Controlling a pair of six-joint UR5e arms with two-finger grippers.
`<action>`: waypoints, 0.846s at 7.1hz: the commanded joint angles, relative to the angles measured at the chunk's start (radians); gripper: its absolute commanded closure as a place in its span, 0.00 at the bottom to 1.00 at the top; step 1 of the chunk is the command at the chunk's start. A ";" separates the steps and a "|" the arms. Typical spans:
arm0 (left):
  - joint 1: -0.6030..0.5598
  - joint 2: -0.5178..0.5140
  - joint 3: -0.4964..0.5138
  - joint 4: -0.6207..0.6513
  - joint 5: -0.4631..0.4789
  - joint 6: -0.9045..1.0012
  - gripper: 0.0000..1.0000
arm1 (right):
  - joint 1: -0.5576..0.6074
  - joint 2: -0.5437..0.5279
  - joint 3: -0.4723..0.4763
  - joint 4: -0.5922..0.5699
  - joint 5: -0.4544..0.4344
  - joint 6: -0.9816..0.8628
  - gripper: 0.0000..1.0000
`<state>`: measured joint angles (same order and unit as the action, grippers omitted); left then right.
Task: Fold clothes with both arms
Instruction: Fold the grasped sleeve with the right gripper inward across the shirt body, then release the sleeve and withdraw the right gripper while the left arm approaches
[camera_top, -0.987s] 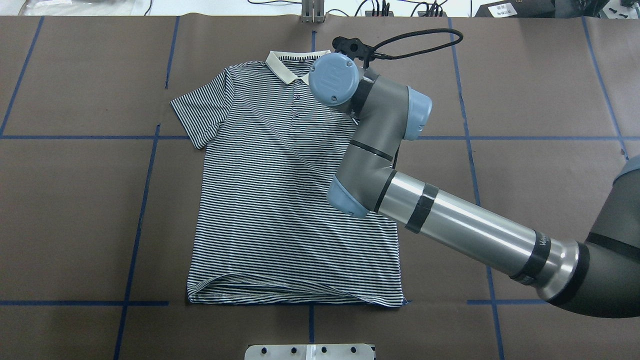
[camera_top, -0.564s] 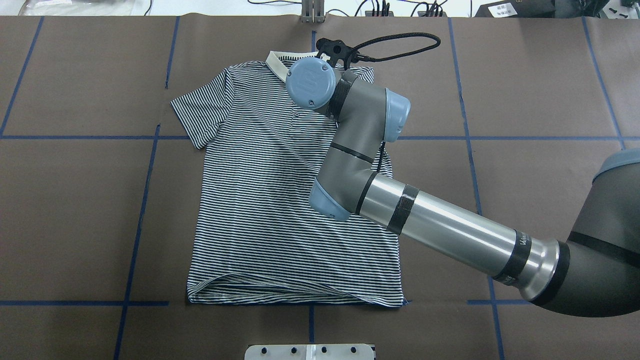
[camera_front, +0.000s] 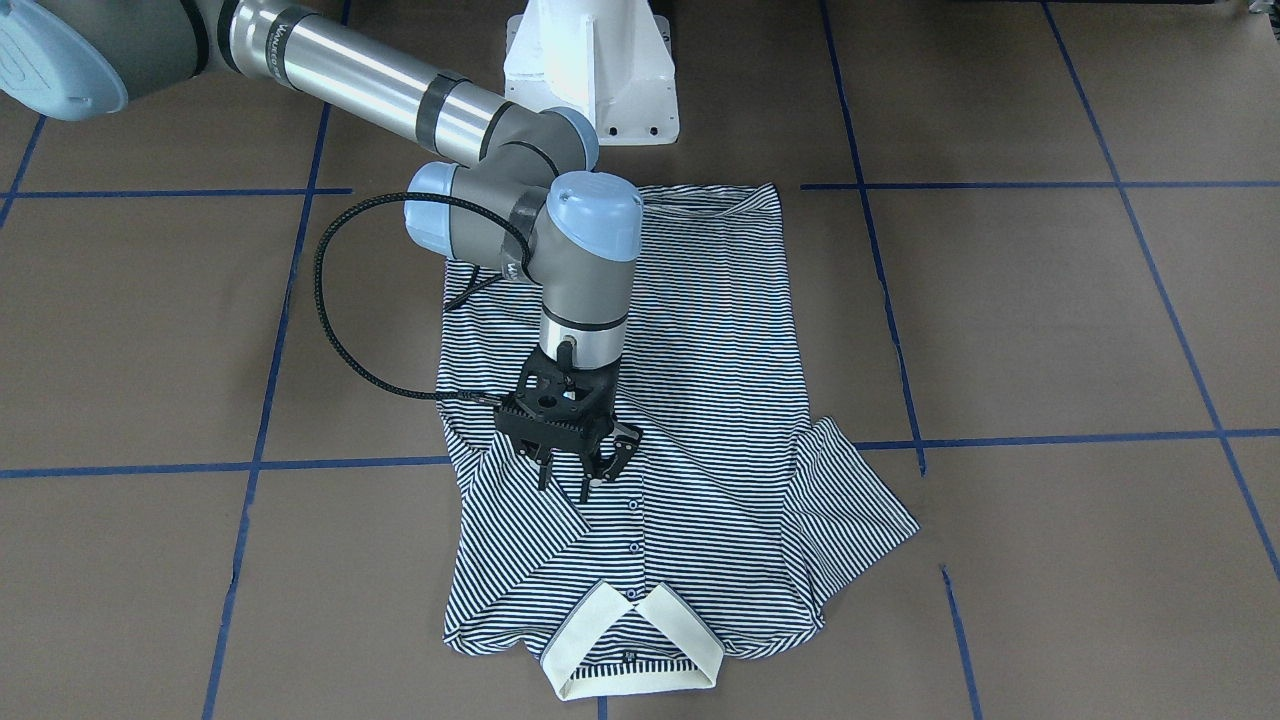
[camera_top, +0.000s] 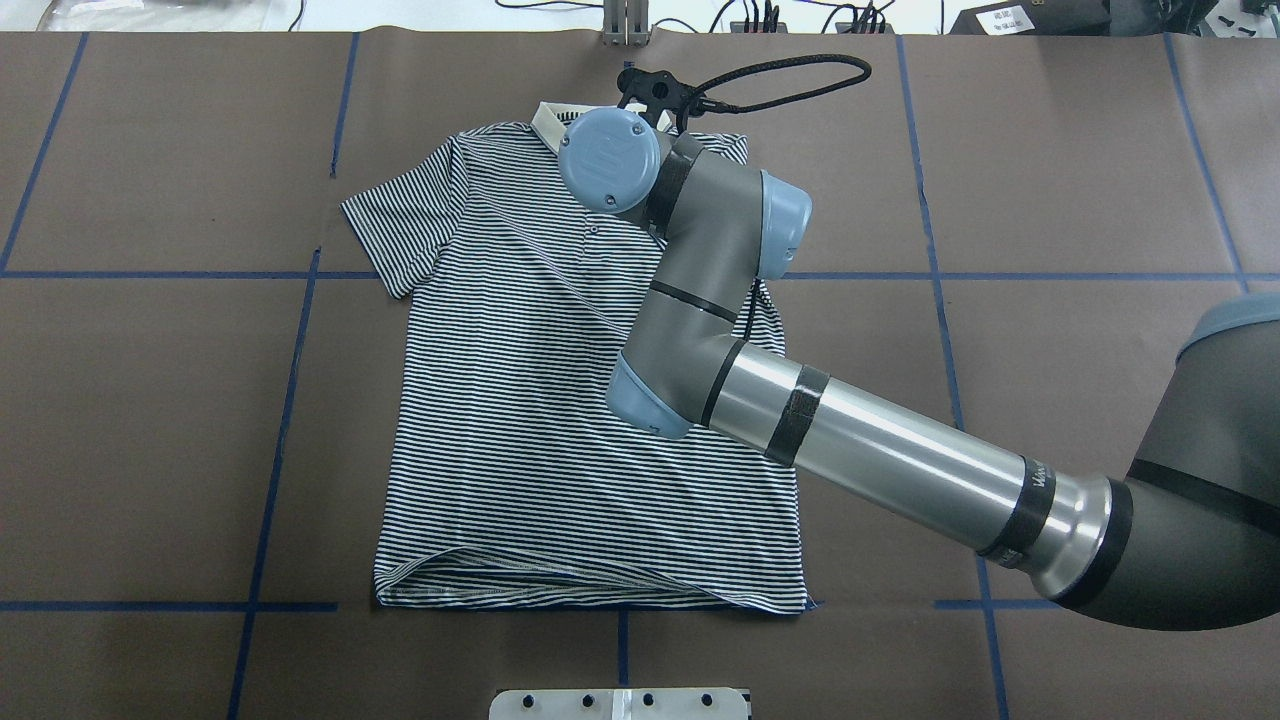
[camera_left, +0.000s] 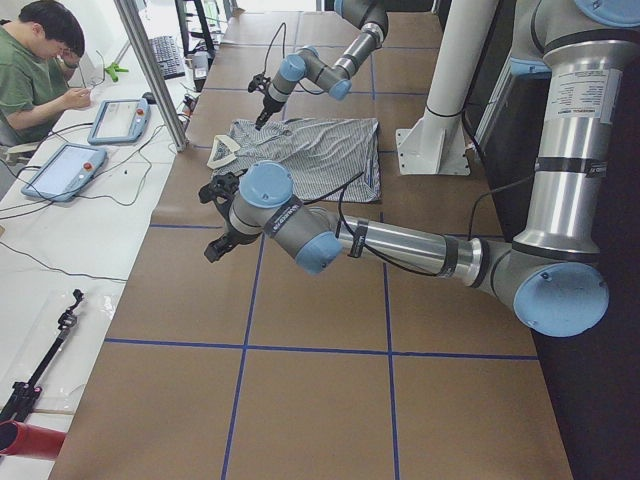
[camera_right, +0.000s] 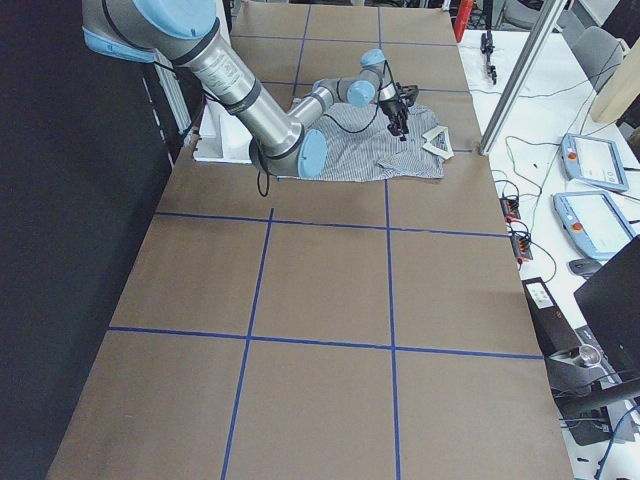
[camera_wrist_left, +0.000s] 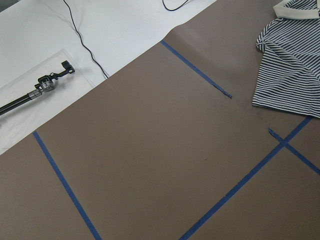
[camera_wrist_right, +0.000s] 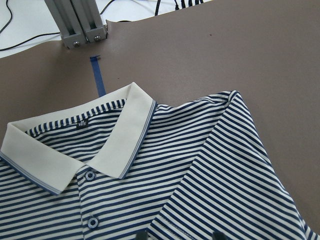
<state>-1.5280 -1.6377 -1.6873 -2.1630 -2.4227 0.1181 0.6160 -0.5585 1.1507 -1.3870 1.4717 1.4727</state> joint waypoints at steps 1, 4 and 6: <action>0.014 -0.023 0.015 -0.026 0.005 -0.021 0.00 | 0.104 -0.006 0.021 -0.024 0.197 -0.142 0.00; 0.215 -0.107 0.035 -0.067 0.028 -0.335 0.00 | 0.327 -0.272 0.283 -0.032 0.453 -0.540 0.00; 0.346 -0.193 0.058 -0.067 0.158 -0.652 0.08 | 0.515 -0.456 0.346 0.046 0.691 -0.806 0.00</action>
<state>-1.2629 -1.7846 -1.6423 -2.2305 -2.3284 -0.3638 1.0233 -0.9002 1.4554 -1.3978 2.0186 0.8142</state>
